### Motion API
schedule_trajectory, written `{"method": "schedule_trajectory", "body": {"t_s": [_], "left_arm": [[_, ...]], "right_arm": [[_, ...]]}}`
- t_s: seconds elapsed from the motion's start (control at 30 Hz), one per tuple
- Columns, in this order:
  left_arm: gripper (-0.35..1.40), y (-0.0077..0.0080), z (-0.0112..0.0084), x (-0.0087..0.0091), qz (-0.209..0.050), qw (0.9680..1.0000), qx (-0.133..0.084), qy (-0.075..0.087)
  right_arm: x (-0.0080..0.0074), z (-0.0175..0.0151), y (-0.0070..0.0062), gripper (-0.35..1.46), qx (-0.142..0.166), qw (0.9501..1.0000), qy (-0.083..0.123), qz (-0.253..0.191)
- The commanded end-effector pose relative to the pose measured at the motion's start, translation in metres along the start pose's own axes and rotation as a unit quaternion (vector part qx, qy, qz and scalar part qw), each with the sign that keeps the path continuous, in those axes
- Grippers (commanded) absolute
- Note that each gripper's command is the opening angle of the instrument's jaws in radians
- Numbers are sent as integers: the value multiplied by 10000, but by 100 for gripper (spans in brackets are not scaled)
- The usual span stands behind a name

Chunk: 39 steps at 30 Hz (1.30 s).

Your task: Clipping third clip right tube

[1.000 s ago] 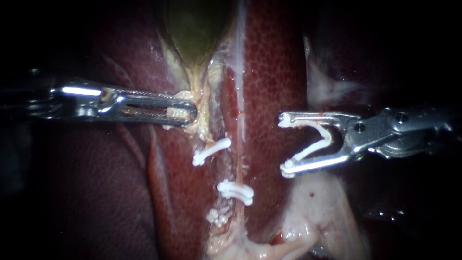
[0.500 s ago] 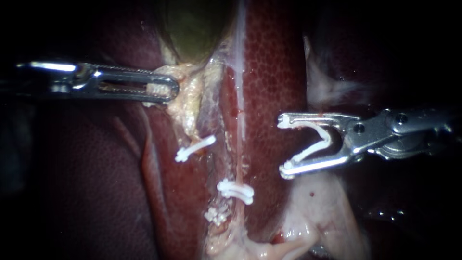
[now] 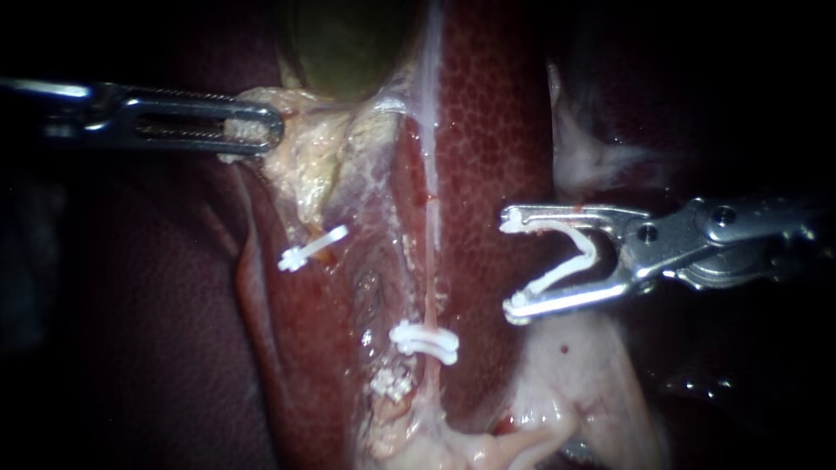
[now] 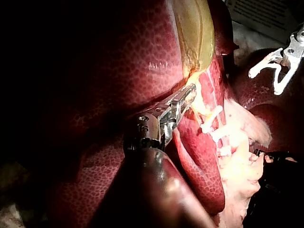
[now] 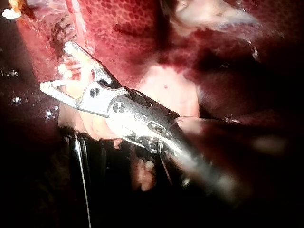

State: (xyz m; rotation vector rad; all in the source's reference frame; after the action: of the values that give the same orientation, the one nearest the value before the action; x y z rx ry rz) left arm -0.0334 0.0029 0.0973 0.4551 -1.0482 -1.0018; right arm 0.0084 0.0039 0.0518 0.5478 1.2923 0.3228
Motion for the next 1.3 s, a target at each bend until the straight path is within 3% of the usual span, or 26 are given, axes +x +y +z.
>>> {"method": "schedule_trajectory", "body": {"t_s": [0.03,0.27,0.37,0.57,0.93,1.3], "left_arm": [[-33,0,0,0,-1,10000,-1,0],[-33,0,1,3,4,10000,-10,-4],[-33,0,1,3,4,10000,-10,-4],[-32,-2,1,3,3,10000,-13,-5],[-32,-5,0,3,1,10000,-23,-9],[-32,-8,0,5,2,10000,-38,-15]], "right_arm": [[-1,0,0,59,4,10000,-1,-4],[-13,9,-1,59,-12,10000,-6,15],[-24,16,1,59,-20,9999,-126,98],[-57,32,10,58,-59,9988,-368,302],[-112,67,24,58,-3,9965,-583,605],[-137,77,42,55,-48,9940,-718,822]]}}
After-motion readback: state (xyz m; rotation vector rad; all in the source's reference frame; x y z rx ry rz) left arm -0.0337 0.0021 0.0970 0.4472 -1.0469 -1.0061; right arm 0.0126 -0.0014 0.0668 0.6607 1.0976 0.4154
